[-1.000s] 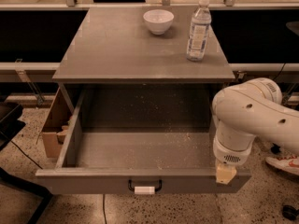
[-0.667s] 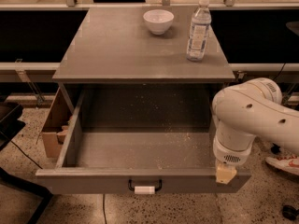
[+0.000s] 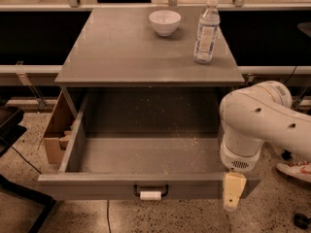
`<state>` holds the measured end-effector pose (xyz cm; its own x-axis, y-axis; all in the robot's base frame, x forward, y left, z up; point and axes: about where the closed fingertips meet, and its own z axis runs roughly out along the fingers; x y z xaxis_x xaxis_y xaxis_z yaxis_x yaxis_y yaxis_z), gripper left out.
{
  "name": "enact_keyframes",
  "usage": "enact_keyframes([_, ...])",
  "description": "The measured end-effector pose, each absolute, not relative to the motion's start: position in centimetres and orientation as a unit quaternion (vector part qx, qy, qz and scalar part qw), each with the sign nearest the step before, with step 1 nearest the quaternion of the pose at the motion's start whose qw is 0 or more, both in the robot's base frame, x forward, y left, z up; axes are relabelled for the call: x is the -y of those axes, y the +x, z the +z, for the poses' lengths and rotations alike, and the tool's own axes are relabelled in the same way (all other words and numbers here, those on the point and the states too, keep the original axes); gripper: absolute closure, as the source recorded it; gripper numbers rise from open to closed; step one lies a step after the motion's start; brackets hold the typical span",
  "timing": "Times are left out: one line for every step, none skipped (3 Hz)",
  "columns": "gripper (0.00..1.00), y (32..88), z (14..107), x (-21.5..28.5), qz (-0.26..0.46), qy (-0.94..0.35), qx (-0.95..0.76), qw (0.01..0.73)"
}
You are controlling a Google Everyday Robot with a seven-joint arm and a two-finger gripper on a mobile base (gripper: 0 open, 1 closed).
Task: Open top drawer
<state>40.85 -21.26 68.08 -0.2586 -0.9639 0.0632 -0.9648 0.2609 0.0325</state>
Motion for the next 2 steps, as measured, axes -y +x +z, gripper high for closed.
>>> enact_keyframes([0.00,40.8,68.1,21.3,0.006,0.608,0.793,0.035])
enact_keyframes([0.00,40.8,70.8,21.9,0.026,0.607,0.794,0.033])
